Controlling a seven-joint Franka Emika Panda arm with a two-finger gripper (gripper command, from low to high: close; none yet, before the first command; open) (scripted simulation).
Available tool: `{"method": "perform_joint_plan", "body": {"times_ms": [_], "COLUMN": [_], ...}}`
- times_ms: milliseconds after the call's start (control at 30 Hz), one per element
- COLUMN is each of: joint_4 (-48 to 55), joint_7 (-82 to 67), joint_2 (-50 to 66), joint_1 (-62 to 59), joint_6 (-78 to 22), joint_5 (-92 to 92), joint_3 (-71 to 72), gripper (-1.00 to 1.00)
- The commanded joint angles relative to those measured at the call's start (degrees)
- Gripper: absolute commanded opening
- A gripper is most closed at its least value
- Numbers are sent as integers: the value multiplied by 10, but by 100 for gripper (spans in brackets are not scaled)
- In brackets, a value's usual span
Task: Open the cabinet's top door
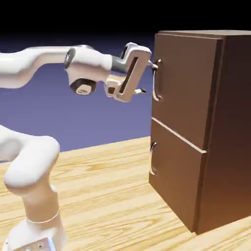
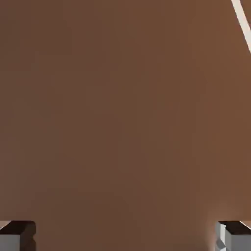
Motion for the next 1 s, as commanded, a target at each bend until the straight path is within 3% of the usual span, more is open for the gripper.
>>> {"method": "perform_joint_plan", "body": {"times_ms": [0,633,867,900,967], "joint_4": [2,44,109,109,89], "joint_7": [22,429,408,408,397], "joint_2": [-9,-185,-173,-173,-178], "joint_1": [-9,-184,-290,-290,-272], "joint_6": [-2,-49,-90,-90,-111], "joint_5": [25,497,548,548,550], "joint_3": [12,232,261,261,248], "gripper": [0,0,0,-100,-100]}}
